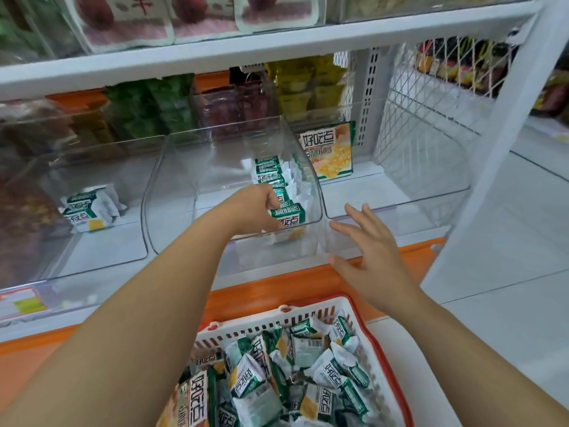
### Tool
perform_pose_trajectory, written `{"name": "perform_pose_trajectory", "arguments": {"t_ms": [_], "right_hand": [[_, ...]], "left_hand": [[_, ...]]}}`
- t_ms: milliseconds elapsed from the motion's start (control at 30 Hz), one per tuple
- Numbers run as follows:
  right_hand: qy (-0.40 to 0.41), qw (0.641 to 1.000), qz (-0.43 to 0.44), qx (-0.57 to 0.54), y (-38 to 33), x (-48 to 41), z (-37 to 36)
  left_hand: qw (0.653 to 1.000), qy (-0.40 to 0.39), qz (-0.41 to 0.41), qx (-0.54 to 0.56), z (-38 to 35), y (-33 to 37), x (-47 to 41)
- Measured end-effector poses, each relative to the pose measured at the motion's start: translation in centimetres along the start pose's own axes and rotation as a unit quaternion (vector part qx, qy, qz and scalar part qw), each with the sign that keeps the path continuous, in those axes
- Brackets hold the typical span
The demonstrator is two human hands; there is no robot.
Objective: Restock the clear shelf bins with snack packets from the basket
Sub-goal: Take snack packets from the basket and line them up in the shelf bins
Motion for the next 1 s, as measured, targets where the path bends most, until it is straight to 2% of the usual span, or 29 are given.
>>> {"name": "perform_pose_trajectory", "arguments": {"t_ms": [167,333,433,500,567,633,700,767,833,900,933,1000], "right_hand": [[-0.003,1.000,-0.001,0.008,0.2,0.0,0.0],[-0.005,1.000,0.004,0.014,0.2,-0.1,-0.1],[-0.001,1.000,0.008,0.015,0.4,0.0,-0.3],[0.031,0.999,0.022,-0.007,0.3,0.2,-0.5],[0.097,0.990,0.098,-0.010,-0.1,0.7,-0.9],[0.131,0.975,0.177,0.001,-0.7,1.4,-1.9],[0.070,0.981,0.180,-0.021,-1.5,1.9,-3.0],[-0.036,0.989,0.140,-0.017,-1.7,2.5,-4.5],[-0.187,0.978,0.081,0.041,-0.7,3.2,-6.3],[-0.312,0.941,0.020,0.126,1.1,4.0,-7.9],[-0.353,0.924,-0.013,0.148,2.3,4.4,-8.6],[-0.374,0.911,-0.072,0.159,4.2,4.9,-9.2]], "left_hand": [[0.998,-0.014,0.007,-0.064,-1.1,-0.4,-1.0],[0.998,-0.044,0.036,-0.013,-1.0,-0.5,-0.8],[0.997,-0.036,0.050,0.037,-0.8,-0.9,-0.2],[0.999,0.013,0.028,0.009,-0.9,-1.0,0.5],[0.990,0.139,-0.009,-0.016,-1.3,-0.6,2.4],[0.958,0.278,-0.070,0.019,-2.4,0.1,5.5],[0.931,0.336,-0.126,0.064,-4.3,0.3,8.5],[0.933,0.319,-0.147,0.074,-7.0,-0.7,10.5],[0.954,0.263,-0.122,0.072,-10.0,-2.5,11.7],[0.978,0.189,-0.066,0.059,-12.8,-4.7,12.4],[0.988,0.145,-0.035,0.048,-14.1,-5.9,12.8],[0.998,0.051,0.013,0.023,-16.5,-7.9,13.6]]}}
Point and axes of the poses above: each hand's wrist, its own x-axis away from the middle knuckle, its own z-axis out of the back of the hand, y = z × x, the point moved 1 cm from there along -x, towards the middle knuckle, and after that the axes turned 6 degrees about -z, right-handed, at the moved point
